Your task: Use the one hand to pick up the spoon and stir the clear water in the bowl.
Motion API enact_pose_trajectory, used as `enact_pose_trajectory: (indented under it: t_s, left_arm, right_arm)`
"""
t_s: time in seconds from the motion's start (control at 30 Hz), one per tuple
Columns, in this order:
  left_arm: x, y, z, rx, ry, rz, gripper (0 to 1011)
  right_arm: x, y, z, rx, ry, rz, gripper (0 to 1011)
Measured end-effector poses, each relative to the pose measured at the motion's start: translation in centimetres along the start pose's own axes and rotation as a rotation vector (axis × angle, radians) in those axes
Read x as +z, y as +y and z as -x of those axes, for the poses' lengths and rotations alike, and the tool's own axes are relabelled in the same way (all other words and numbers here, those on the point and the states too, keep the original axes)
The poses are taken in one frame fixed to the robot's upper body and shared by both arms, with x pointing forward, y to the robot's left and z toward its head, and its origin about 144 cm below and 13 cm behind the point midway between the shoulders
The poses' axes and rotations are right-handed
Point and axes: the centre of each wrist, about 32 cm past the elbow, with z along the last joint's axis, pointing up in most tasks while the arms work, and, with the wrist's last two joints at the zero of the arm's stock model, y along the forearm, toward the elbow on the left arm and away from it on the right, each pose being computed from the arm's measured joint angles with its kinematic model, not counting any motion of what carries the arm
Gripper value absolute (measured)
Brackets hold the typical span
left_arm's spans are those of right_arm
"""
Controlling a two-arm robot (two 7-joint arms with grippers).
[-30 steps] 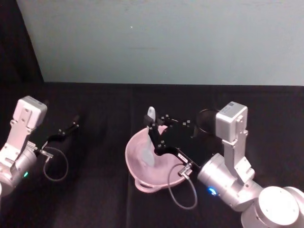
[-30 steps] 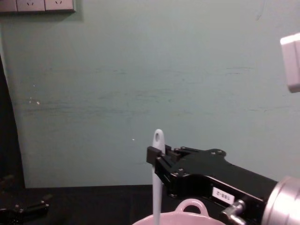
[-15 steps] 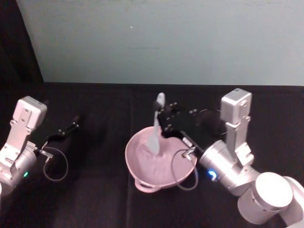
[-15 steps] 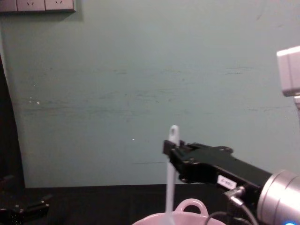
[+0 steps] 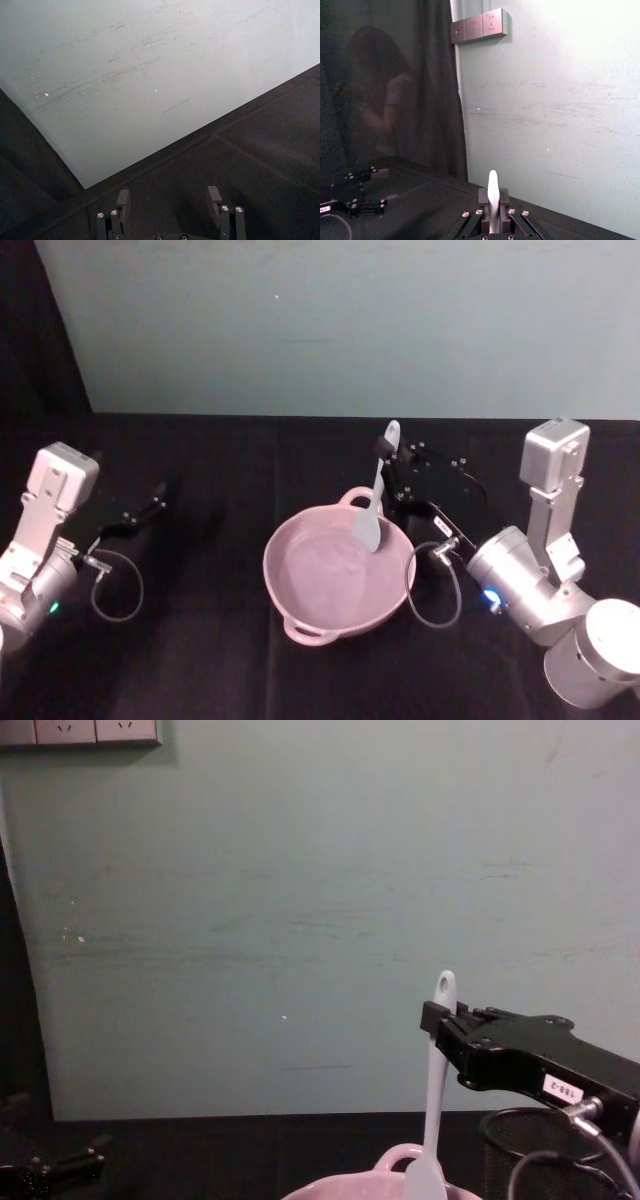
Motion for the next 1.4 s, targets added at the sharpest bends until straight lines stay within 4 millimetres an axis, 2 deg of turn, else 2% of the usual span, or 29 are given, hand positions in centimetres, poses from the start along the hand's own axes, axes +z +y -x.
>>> enact_pose_trajectory:
  t_s: [0.27, 0.67, 0.83, 1.03, 1.23, 1.4]
  left_arm:
    - [0.0, 0.0, 0.0, 0.000, 0.000, 0.000, 1005]
    - [0.0, 0.0, 0.0, 0.000, 0.000, 0.000, 1005]
    - [0.0, 0.0, 0.0, 0.000, 0.000, 0.000, 1005]
    - [0.0, 0.0, 0.0, 0.000, 0.000, 0.000, 1005]
    - [0.0, 0.0, 0.0, 0.000, 0.000, 0.000, 1005]
    - [0.0, 0.0, 0.0, 0.000, 0.000, 0.000, 1005]
  right_arm:
    - [0.3, -1.0, 0.8, 0.054, -0.020, 0.020, 118]
    - [0.4, -1.9, 3.9, 0.145, 0.015, 0.018, 118]
    - [0.3, -1.4, 4.8, 0.168, 0.030, 0.012, 118]
    - [-0.1, 0.1, 5.5, 0.183, 0.044, 0.002, 118]
    - [-0.5, 1.3, 5.2, 0.173, 0.042, 0.001, 118]
    - [-0.7, 1.9, 4.0, 0.128, 0.033, 0.005, 118]
